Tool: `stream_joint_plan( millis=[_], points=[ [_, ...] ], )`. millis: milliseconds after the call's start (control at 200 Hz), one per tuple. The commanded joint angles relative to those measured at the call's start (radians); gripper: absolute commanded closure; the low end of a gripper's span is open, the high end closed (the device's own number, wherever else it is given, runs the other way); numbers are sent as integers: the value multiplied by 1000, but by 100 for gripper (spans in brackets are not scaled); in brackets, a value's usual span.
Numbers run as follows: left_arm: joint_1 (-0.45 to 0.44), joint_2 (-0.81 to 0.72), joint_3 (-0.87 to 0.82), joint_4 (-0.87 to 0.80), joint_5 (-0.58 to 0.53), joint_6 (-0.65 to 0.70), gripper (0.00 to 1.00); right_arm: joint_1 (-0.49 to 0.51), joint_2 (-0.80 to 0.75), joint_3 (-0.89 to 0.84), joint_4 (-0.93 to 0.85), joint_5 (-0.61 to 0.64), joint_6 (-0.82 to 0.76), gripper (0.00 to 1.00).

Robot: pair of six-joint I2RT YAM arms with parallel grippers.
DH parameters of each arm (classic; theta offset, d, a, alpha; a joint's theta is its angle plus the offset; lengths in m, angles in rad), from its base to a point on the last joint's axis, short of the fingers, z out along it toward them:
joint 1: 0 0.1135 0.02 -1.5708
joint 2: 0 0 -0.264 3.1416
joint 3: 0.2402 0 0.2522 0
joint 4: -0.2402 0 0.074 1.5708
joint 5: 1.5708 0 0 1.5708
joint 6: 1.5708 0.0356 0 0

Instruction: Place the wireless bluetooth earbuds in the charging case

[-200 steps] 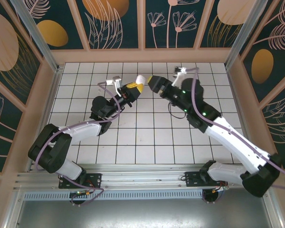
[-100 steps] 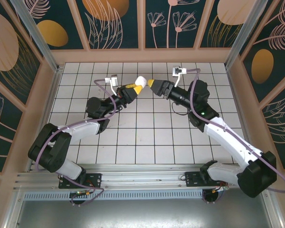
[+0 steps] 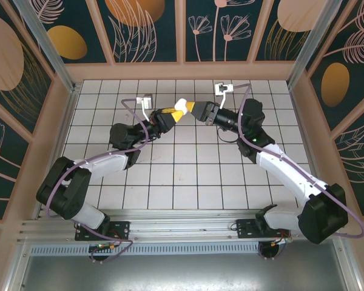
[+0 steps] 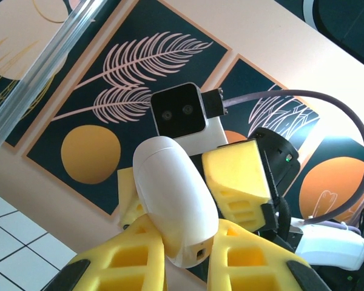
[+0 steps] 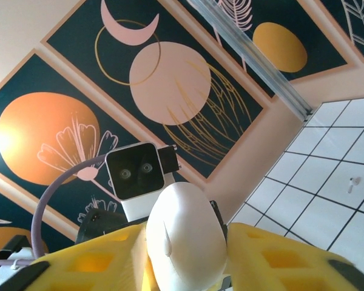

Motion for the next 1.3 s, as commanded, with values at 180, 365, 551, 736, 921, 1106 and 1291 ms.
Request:
stream_joint_plan(
  millis=[180, 365, 551, 736, 921, 1106, 1291],
  points=[
    [5, -2, 37, 60, 44, -32, 93, -4, 29, 41, 77, -65, 11, 55],
    [5, -6, 34, 49, 48, -32, 91, -4, 33, 41, 95, -90, 2, 72],
    [4, -66, 18, -110, 44, 98, 65, -7, 8, 54, 22, -101, -91, 86],
    [29, -231, 94, -751, 11, 524, 45, -19, -22, 126, -239, -90, -303, 89],
    [141, -356, 115, -1073, 72, 761, 43, -20, -7, 248, -527, -85, -539, 90],
    [148, -384, 137, -1175, 221, 940, 40, -17, 21, 299, -601, -166, -630, 90],
    [149, -355, 150, -1140, 302, 951, 39, 5, 48, 336, -637, -189, -664, 90]
  ],
)
